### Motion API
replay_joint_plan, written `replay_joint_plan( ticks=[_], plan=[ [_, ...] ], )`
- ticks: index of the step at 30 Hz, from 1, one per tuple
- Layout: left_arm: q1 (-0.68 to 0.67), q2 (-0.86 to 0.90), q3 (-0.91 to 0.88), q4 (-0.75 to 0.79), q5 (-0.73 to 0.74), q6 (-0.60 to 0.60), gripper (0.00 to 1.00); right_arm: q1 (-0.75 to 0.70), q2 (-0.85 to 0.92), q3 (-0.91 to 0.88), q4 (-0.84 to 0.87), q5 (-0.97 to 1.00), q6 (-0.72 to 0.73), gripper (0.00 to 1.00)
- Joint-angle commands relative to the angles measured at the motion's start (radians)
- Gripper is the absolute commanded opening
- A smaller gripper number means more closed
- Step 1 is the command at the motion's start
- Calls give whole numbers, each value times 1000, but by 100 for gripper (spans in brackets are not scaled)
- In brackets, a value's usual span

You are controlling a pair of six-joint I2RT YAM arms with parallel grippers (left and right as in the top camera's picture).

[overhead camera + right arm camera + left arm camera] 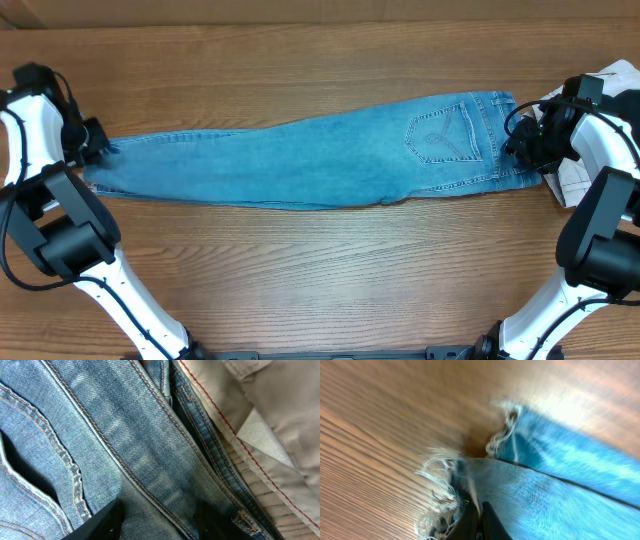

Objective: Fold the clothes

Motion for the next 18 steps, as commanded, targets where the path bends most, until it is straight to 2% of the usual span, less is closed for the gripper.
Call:
replay_joint_plan(
  ticks=[1,13,18],
  plan=[
    [26,-82,79,-1,21,-24,4,6,-13,-14,-4,2,-5,51],
    [44,-97,80,2,18,-38,4,6,-13,-14,-5,2,-4,51],
    [48,-97,80,37,15,-97,4,6,-13,-14,-5,2,-4,51]
  ],
)
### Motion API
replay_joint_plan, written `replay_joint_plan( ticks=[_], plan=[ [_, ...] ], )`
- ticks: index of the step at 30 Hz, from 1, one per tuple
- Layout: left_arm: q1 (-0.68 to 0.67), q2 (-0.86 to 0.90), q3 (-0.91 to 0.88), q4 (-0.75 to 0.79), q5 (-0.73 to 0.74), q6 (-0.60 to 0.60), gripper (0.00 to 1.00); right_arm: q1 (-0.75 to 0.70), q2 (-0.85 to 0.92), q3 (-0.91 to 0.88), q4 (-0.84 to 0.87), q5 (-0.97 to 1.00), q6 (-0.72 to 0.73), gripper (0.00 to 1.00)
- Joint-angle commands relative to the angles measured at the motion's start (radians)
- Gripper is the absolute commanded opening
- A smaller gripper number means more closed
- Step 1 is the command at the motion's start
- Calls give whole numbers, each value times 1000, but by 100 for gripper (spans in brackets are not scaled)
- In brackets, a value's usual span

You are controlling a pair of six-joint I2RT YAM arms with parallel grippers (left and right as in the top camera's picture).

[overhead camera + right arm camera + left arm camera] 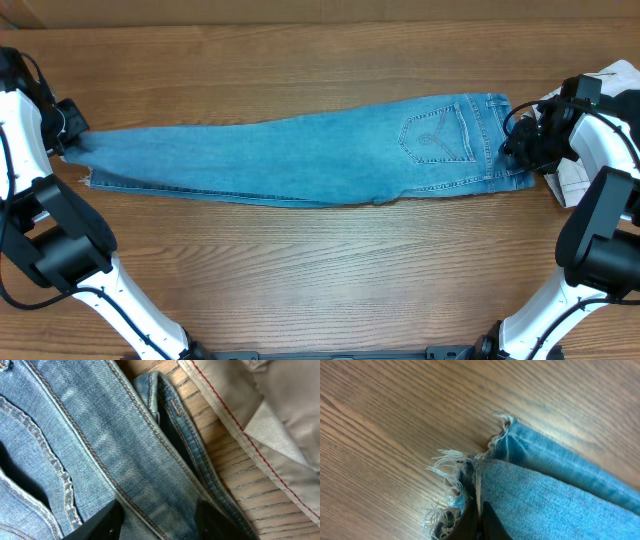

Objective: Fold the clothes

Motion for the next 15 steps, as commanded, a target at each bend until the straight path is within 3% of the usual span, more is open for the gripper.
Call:
replay_joint_plan(
  ticks=[1,15],
  plan=[
    [19,-28,24,40,-18,-74,4,4,-13,-12,0,6,-4,51],
    [19,-28,24,109,-4,-97,11,4,-13,-12,-3,6,-4,51]
  ],
)
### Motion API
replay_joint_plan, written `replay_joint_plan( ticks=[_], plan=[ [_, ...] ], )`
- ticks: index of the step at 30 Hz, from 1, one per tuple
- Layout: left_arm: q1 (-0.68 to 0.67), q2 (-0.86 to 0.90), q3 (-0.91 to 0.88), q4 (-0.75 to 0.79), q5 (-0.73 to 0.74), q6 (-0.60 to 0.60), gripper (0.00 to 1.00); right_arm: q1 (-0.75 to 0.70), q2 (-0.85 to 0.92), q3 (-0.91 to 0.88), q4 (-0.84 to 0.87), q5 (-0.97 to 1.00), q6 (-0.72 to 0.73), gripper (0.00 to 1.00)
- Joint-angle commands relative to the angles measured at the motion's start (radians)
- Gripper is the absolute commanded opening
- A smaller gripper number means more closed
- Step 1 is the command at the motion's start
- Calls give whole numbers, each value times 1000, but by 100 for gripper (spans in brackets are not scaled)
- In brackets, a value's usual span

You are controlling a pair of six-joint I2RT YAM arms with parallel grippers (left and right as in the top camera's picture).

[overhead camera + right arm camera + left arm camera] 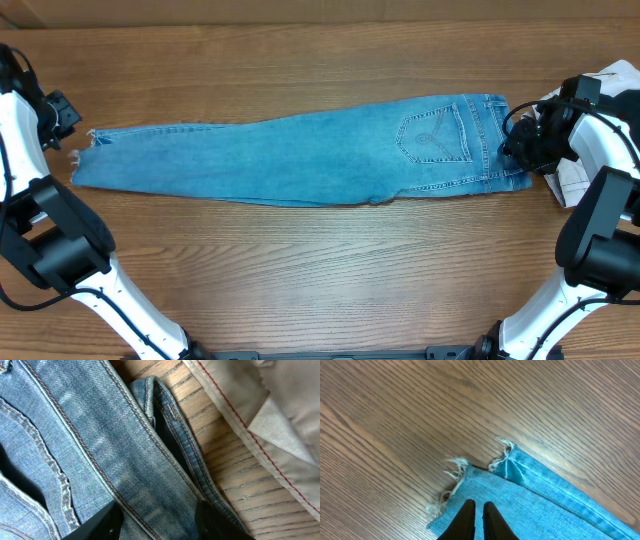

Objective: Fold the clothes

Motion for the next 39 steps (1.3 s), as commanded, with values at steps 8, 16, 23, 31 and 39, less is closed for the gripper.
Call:
replay_joint_plan(
  ticks=[8,16,23,31,39],
  plan=[
    [5,-27,24,11,35,-24,20,3,-13,-11,0,10,-4,51],
    [5,-26,17,-50,71,-14,34,3,-13,-11,0,10,-4,51],
    [5,-25,-23,-31,-10,48,42,3,-13,-11,-1,10,-4,51],
    [6,-25,-168,87,-73,61,46,3,-13,-11,-2,10,-4,51],
    [7,-25,-277,189,-77,71,42,3,-13,-11,-3,10,-4,51]
  ],
)
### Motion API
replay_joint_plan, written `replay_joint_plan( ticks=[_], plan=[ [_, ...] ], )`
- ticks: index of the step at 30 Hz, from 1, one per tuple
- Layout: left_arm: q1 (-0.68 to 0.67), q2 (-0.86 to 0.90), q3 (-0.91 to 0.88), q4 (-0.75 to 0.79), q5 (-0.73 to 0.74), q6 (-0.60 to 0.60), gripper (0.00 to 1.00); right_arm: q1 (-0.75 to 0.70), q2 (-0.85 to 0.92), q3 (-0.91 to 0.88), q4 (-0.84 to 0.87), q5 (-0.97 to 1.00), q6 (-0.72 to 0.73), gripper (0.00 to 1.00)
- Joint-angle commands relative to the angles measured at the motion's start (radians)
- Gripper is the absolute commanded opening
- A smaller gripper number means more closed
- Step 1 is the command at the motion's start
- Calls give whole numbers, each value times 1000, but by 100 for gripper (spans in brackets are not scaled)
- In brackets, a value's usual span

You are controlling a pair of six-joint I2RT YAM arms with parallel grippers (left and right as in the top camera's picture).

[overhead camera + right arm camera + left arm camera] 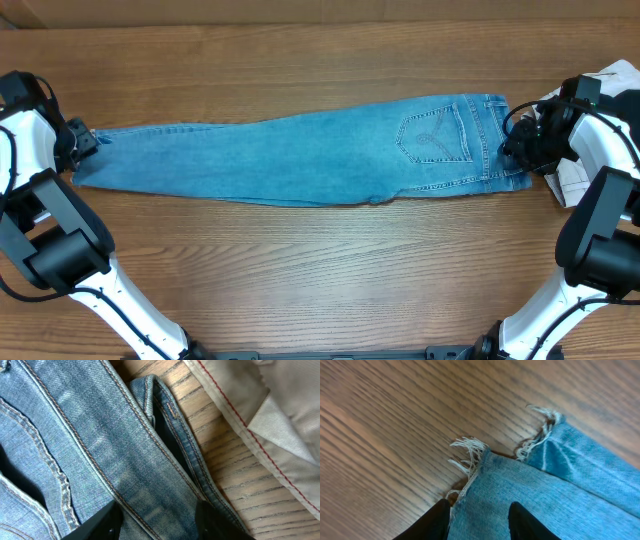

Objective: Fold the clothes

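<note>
Blue jeans (300, 158), folded lengthwise, lie stretched across the wooden table, with the frayed leg hems (475, 455) at the left and the waistband (150, 460) at the right. My left gripper (84, 143) is at the hem end. In the left wrist view the left gripper (479, 521) is open, its fingers spread just above the denim beside the fringe. My right gripper (514, 146) sits at the waistband end. In its wrist view the right gripper (159, 521) is open, with its fingers wide apart over the waistband seams.
A beige garment with red stitching (260, 405) lies beside the waistband at the table's right edge (600, 85). Bare wood table (320, 280) surrounds the jeans in front and behind. Both arm bases stand at the near corners.
My left gripper was up and to the left of the hem with its fingers nearly together. Now it is open and low over the frayed hem. The jeans and the right gripper have not moved.
First my left gripper was shut on the leg hem. Then the leg lay stretched further left, with the waistband clear of the beige garment. After that the hem lay free on the table, the gripper off it. Now the gripper is open over it.
</note>
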Motion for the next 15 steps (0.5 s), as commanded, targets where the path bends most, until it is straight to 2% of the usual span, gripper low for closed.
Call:
replay_joint_plan(
  ticks=[1,3,6,10,13,15],
  plan=[
    [6,-25,-51,34,-14,16,41,3,-13,-11,0,10,-4,51],
    [6,-25,-71,50,-14,16,42,3,-13,-11,0,10,-4,51],
    [6,-25,-98,83,-14,16,53,3,-13,-11,-1,10,-4,51],
    [6,-25,-128,112,-12,15,62,3,-13,-11,-3,10,-4,51],
    [6,-25,-148,127,-5,23,62,3,-13,-11,-3,10,-4,51],
    [6,-25,-152,127,23,46,54,3,-13,-11,-3,10,-4,51]
  ],
)
